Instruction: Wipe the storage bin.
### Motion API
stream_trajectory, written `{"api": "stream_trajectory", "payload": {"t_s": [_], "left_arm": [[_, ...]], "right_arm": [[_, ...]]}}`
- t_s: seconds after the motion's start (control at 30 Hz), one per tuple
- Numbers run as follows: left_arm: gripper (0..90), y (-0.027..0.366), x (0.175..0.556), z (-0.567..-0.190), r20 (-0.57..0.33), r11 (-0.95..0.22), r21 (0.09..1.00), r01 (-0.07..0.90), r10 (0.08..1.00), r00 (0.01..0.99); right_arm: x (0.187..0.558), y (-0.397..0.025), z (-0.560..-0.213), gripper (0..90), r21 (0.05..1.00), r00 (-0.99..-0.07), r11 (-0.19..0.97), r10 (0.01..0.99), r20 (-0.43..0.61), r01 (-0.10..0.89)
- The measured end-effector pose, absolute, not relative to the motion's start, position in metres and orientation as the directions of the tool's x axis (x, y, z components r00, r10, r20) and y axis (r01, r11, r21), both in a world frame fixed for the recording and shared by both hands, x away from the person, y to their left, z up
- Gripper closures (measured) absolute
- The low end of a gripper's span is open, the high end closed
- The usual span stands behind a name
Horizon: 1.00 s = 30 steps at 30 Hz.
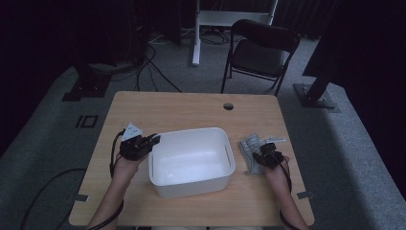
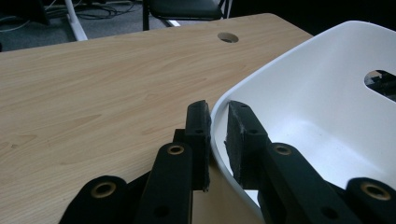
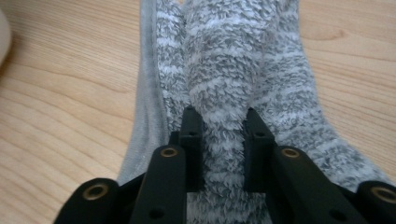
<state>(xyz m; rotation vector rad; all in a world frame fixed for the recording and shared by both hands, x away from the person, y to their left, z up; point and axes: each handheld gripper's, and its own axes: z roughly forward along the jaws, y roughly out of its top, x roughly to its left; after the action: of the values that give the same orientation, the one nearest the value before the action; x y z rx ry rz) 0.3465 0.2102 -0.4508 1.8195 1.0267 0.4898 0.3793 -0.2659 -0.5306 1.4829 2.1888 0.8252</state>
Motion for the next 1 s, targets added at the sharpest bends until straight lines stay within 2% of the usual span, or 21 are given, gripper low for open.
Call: {"api": "stream_trajectory", "payload": {"t_s": [0.17, 0.3, 0.6, 0.77, 1.0], "left_arm": [[78.9, 0.210, 0.347, -0.451, -0.104, -0.189, 0.880, 0.435, 0.818, 0.566], [78.9, 0.210, 0.347, -0.451, -0.103, -0.190, 0.880, 0.435, 0.818, 0.566], [78.9, 0.210, 0.347, -0.451, -0.101, -0.192, 0.880, 0.435, 0.818, 0.566], [79.0, 0.209, 0.347, -0.451, -0.096, -0.195, 0.880, 0.433, 0.820, 0.564], [78.9, 0.209, 0.346, -0.451, -0.095, -0.193, 0.880, 0.433, 0.823, 0.560]], "right_arm": [[0.370, -0.267, -0.512, 76.6, 0.695, -0.412, 0.232, 0.906, 0.101, 0.681], [0.356, -0.264, -0.489, 77.1, 0.738, -0.462, 0.248, 0.882, 0.096, 0.627], [0.320, -0.268, -0.443, 77.1, 0.832, -0.561, 0.205, 0.815, 0.147, 0.516], [0.301, -0.271, -0.420, 77.0, 0.875, -0.649, 0.152, 0.730, 0.215, 0.460], [0.273, -0.263, -0.415, 77.0, 0.889, -0.706, 0.172, 0.677, 0.206, 0.424]]}}
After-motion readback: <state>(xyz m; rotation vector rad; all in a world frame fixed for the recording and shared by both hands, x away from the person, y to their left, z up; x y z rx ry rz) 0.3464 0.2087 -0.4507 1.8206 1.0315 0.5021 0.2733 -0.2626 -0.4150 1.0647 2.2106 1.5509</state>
